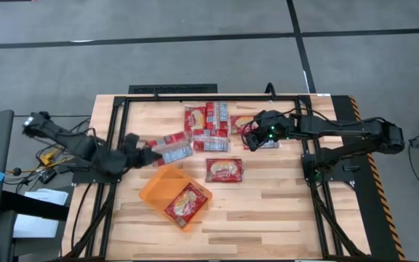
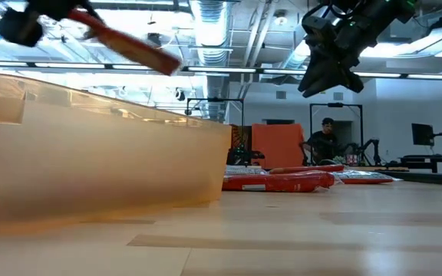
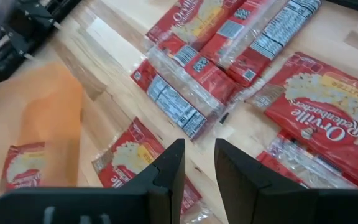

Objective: Sort popcorn bags into baskets
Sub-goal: Put the popcorn bag into the orange bin

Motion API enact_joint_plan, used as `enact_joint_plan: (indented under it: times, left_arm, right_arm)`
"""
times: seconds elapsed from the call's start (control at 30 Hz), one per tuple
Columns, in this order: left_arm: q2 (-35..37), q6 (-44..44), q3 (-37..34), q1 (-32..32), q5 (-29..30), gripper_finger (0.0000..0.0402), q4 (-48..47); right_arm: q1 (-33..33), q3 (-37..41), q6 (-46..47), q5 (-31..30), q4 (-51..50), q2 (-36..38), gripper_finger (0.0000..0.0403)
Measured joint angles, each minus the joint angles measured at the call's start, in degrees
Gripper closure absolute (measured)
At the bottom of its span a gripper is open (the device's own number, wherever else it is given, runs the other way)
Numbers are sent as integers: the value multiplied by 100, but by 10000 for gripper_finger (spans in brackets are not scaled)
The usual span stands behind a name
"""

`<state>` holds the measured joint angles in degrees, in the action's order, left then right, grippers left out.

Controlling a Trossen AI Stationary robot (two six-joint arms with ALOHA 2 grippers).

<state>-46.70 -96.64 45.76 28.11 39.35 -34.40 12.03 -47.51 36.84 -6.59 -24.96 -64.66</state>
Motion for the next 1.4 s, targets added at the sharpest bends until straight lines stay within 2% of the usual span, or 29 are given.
enact_joint_plan:
  times: [0.2,0.43,0.7,0.9,1.07,1.23,1.4]
  left_arm:
    - [-718,-1431,-4,935,92,401,-162]
    - [-1360,-2283,-4,1387,-376,401,-212]
    - [-1715,-2750,-7,1430,-608,401,-363]
    - [-1842,-3342,-4,1429,-1024,394,-925]
    - [-1853,-3371,-4,1428,-1075,386,-970]
    - [-1853,-3443,8,1432,-1222,396,-749]
    - [-1855,-3440,375,1463,-1299,397,-1018]
  right_arm:
    - [-20,0,0,4,12,4,290]
    - [-39,0,-91,23,10,4,290]
    - [-39,0,-92,24,8,4,290]
    - [-74,0,-90,42,8,4,290]
    - [-165,0,-109,46,8,4,290]
    - [-232,-2,-122,46,10,4,290]
    - [-229,-2,-129,46,8,4,290]
